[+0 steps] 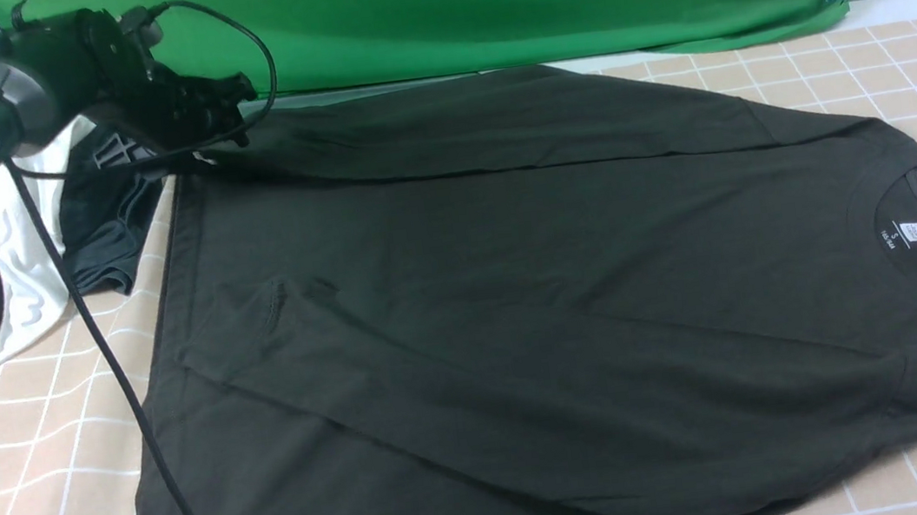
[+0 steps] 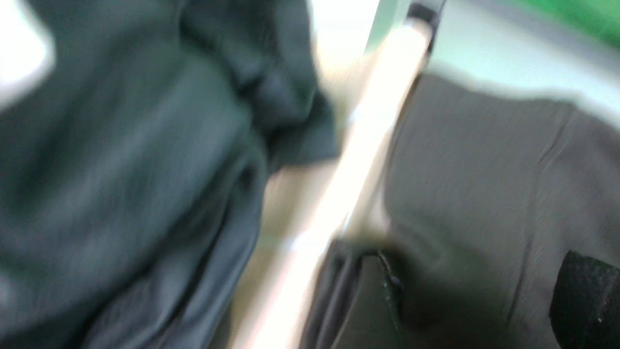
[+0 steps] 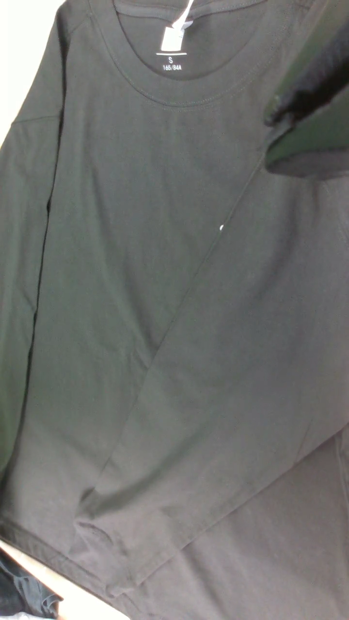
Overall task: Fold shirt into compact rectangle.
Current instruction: 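Grab the top left corner of the dark shirt with the left gripper, then fold the left side of the dark shirt inward over its body with the left gripper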
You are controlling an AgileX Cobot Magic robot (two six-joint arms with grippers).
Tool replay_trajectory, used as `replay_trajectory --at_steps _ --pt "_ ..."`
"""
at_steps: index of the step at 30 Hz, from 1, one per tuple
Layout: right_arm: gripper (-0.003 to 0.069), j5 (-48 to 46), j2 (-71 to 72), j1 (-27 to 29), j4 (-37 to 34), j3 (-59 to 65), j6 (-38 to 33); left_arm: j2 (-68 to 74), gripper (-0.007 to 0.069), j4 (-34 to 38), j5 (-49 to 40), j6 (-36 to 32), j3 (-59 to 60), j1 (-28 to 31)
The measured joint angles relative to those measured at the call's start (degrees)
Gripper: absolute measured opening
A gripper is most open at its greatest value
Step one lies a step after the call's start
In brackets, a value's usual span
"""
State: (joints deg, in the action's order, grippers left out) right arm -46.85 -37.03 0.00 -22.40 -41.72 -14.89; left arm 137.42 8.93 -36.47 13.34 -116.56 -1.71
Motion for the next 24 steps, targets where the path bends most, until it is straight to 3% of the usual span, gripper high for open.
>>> replay_trajectory --at_steps 9,12,15,17,19,24 --pt "0.0091 -0.21 0.0 0.0 0.0 0.0 -0.16 2.2 0.0449 2.09 2.61 0.0 -0.17 0.0" --pt "0.0091 -0.26 0.0 0.0 0.0 0.0 -0.16 2.28 0.0358 2.09 3.17 0.0 -0.17 0.0" --pt "0.0091 -0.46 0.0 0.0 0.0 0.0 -0.16 2.53 0.0162 2.49 2.52 -0.24 -0.98 0.05" --pt "0.0091 -0.66 0.0 0.0 0.0 0.0 -0.16 2.8 0.0076 2.77 1.42 -1.17 -2.05 0.05" --pt "0.0091 -0.77 0.0 0.0 0.0 0.0 -0.16 2.87 0.0033 2.97 -0.86 -1.94 -3.76 0.05" --pt "0.0091 -0.88 0.0 0.0 0.0 0.0 -0.16 1.24 0.0033 3.42 -7.75 -4.81 -7.93 0.01"
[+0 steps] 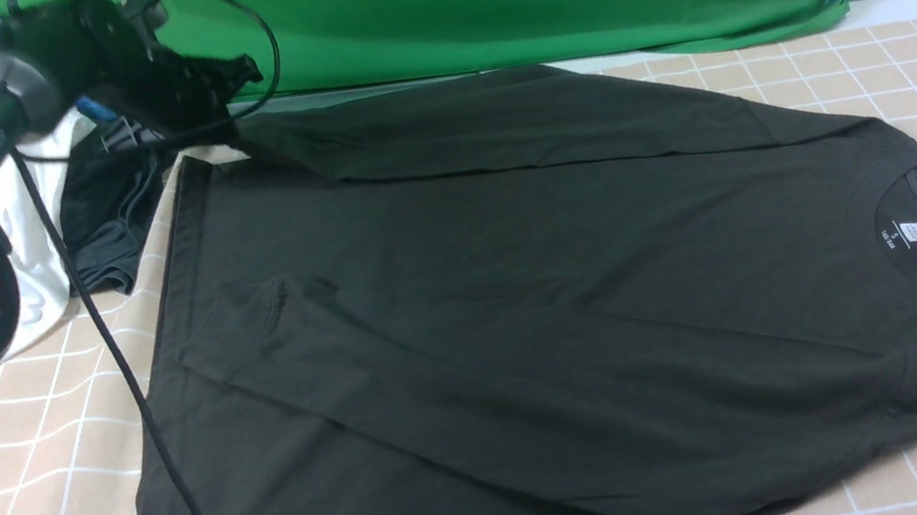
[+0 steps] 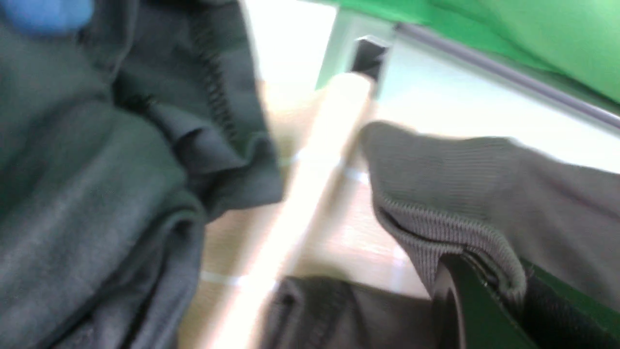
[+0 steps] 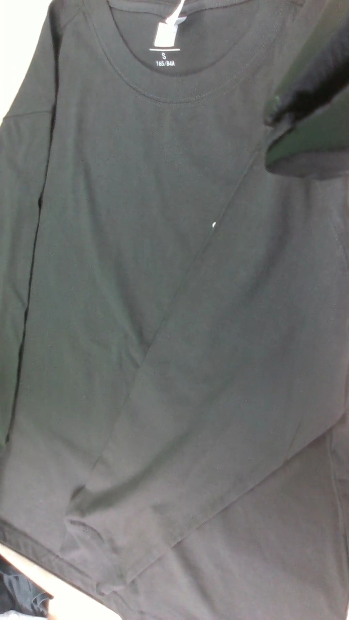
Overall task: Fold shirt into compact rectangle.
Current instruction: 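Fold the left side of the dark shirt inward over its body with the left gripper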
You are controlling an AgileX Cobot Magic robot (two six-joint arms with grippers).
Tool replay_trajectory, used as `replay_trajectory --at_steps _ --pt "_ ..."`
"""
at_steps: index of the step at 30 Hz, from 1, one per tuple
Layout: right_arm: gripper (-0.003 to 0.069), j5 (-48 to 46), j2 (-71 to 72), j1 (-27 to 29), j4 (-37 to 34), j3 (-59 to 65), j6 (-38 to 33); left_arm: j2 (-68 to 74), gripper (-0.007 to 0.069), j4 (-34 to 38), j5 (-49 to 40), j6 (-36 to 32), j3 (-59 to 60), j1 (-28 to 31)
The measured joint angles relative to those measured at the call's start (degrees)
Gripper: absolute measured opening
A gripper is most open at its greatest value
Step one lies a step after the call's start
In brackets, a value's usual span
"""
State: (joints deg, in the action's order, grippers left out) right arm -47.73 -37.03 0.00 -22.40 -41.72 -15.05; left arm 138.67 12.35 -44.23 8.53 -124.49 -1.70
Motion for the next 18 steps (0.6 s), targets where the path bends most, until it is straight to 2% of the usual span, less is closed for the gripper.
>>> replay_trajectory --at_steps 6,13,18 --pt "0.0091 -0.16 0.0 0.0 0.0 0.0 0.0 -7.75 0.0034 0.04 -7.88 -6.35 -1.44 -0.07" --pt "0.0091 -0.18 0.0 0.0 0.0 0.0 0.0 -15.74 0.0034 -0.05 -18.17 -7.44 -1.83 -0.2" --pt "0.0091 -0.18 0.0 0.0 0.0 0.0 0.0 -20.18 0.0034 -3.68 -24.67 -7.21 -0.76 -1.24"
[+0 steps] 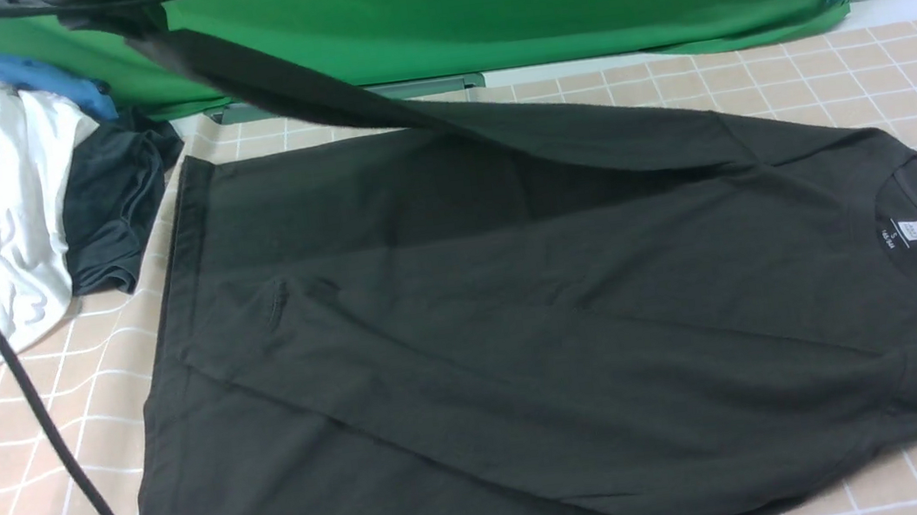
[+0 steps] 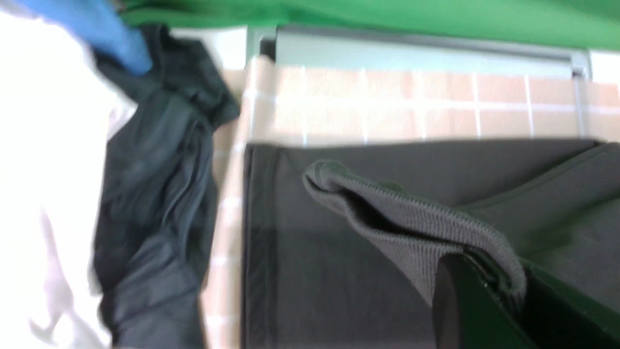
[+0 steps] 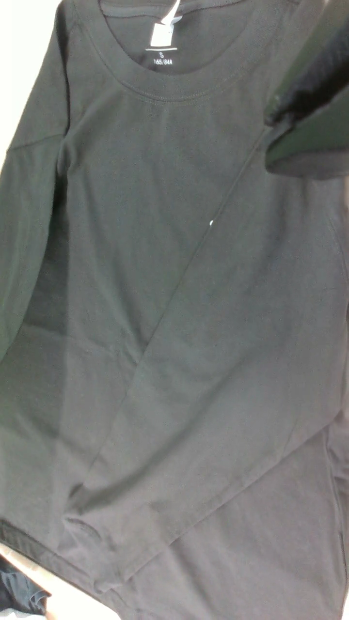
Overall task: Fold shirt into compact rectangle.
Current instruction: 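Fold the left side of the dark shirt inward over its body with the left gripper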
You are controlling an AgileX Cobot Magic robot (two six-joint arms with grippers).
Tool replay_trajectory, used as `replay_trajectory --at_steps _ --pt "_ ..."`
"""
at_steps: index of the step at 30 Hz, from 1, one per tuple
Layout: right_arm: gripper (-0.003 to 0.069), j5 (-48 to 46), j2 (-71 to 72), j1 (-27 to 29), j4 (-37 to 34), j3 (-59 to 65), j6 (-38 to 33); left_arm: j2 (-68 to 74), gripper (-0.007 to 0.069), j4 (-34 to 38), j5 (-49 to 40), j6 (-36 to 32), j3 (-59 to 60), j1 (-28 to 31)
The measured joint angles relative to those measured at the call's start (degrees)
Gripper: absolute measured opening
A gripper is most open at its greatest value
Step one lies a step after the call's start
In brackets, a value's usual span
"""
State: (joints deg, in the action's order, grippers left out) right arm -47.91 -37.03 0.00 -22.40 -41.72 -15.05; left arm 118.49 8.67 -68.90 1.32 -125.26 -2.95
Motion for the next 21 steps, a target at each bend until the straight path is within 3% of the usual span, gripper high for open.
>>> replay_trajectory --at_steps 9,21 --pt "0.0091 -0.17 0.0 0.0 0.0 0.0 0.0 -10.97 0.0034 -5.38 0.51 4.02 21.29 -2.51" --pt "0.0091 -0.22 0.0 0.0 -0.04 0.0 -0.13 -19.31 0.0035 -3.92 14.61 7.65 54.22 -2.74"
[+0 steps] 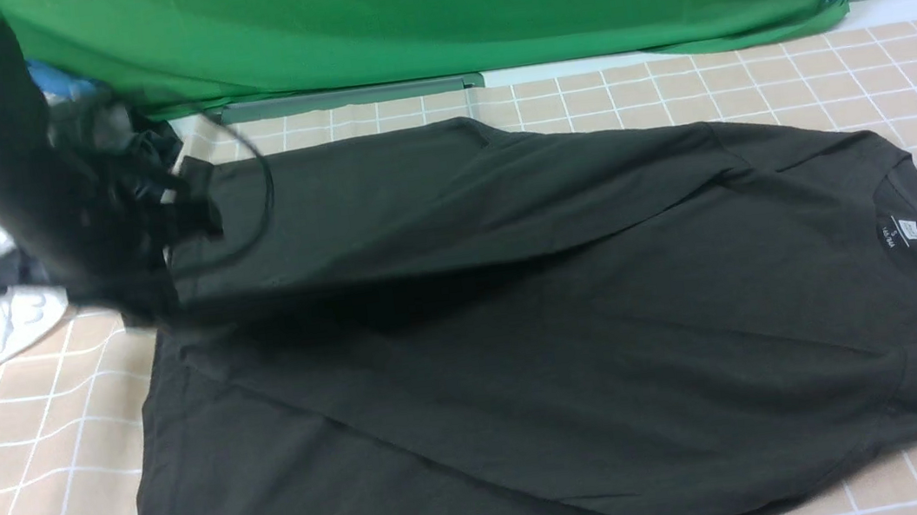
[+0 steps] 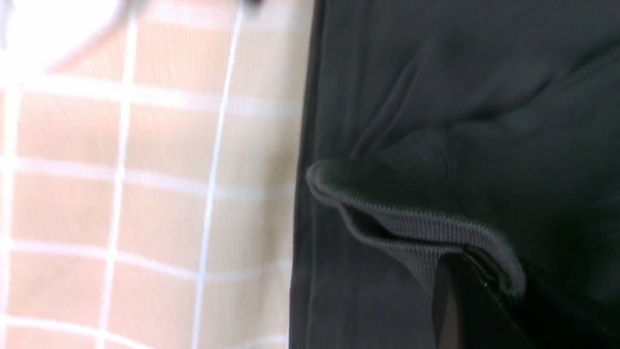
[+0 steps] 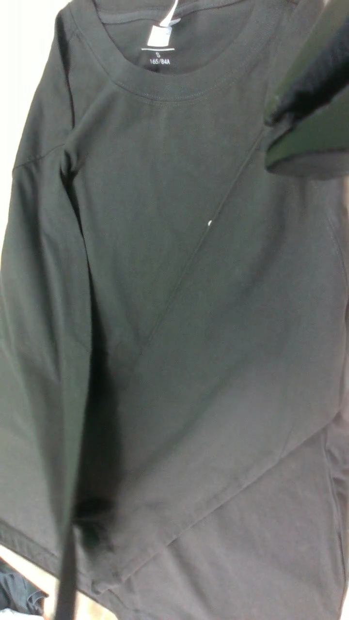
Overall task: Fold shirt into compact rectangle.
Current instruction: 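Fold the left side of the dark shirt inward over its body with the left gripper, then grasp the near edge of the shirt at its hem and shoulder corners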
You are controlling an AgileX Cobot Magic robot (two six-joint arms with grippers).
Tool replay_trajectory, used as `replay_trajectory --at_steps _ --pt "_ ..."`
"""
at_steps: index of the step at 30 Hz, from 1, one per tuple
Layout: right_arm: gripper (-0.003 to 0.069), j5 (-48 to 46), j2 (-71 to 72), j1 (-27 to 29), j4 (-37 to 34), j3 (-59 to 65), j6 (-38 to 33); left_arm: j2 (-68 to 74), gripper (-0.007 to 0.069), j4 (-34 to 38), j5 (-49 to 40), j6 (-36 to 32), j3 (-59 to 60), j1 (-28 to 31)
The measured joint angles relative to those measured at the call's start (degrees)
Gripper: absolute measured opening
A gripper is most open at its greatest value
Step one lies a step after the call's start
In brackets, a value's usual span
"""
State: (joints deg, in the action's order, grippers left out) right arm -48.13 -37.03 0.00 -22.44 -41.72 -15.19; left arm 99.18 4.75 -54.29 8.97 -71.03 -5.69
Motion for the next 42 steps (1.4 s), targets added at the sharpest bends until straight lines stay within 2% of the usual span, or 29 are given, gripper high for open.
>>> replay_trajectory --at_steps 5,8,11,12,15,17,19,22,25,27,28,31,33,38,42 --pt "0.0091 0.0 0.0 0.0 0.0 0.0 0.0 0.0 0.0057 2.7 4.74 -1.52 5.81 0.0" --pt "0.0091 0.0 0.0 0.0 0.0 0.0 0.0 0.0 0.0155 2.85 6.41 -2.56 6.99 0.0" --pt "0.0091 -0.25 0.0 0.0 0.0 0.0 0.48 -0.02 0.0293 2.79 6.36 -4.0 6.99 0.0" --pt "0.0091 -0.8 -0.21 0.0 0.0 -0.06 0.66 -0.02 0.0368 2.5 6.19 -5.11 6.99 0.0" --pt "0.0091 -2.99 -1.72 0.0 0.12 -1.05 1.42 -0.07 0.0495 1.02 4.39 -6.51 6.99 0.0" --pt "0.0091 -5.39 -4.01 0.0 0.63 -2.4 1.58 -0.24 0.0546 0.0 3.35 -6.65 6.93 0.0" --pt "0.0091 -7.19 -6.15 0.0 1.43 -3.97 2.05 -0.68 0.0566 -1.11 2.37 -6.64 6.93 0.0" --pt "0.0091 -9.82 -10.4 0.0 3.13 -6.51 2.73 -2.2 0.0556 -1.88 1.22 -7.08 6.93 0.0" --pt "0.0091 -12.31 -14.59 0.0 3.91 -8.72 2.98 -5.21 0.0487 -1.62 -0.76 -8.32 6.93 0.0" --pt "0.0091 -13.6 -17.58 0.0 4.04 -9.78 2.98 -8.44 0.0361 -0.92 -2.06 -9.64 7.61 0.0" --pt "0.0091 -14.24 -19.47 0.0 4.16 -10.13 3.02 -10.69 0.0256 -0.57 -1.86 -10.22 8.97 0.0" --pt "0.0091 -14.73 -21.97 0.0 4.21 -10.3 3.02 -16.06 0.0099 -0.14 -0.72 -10.64 13.8 0.0" --pt "0.0091 -14.78 -23.19 0.0 4.33 -10.3 3.02 -21.29 0.0031 1.26 -0.06 -10.69 19.76 0.0" --pt "0.0091 -12.47 -23.78 0.0 4.27 -10.37 3.02 -28.84 0.0024 3.89 -0.02 -10.69 32.25 0.0" --pt "0.0091 -10.99 -23.78 0.0 4.22 -10.38 3.02 -29.73 0.0087 2.29 -0.07 -10.69 37.79 0.0"
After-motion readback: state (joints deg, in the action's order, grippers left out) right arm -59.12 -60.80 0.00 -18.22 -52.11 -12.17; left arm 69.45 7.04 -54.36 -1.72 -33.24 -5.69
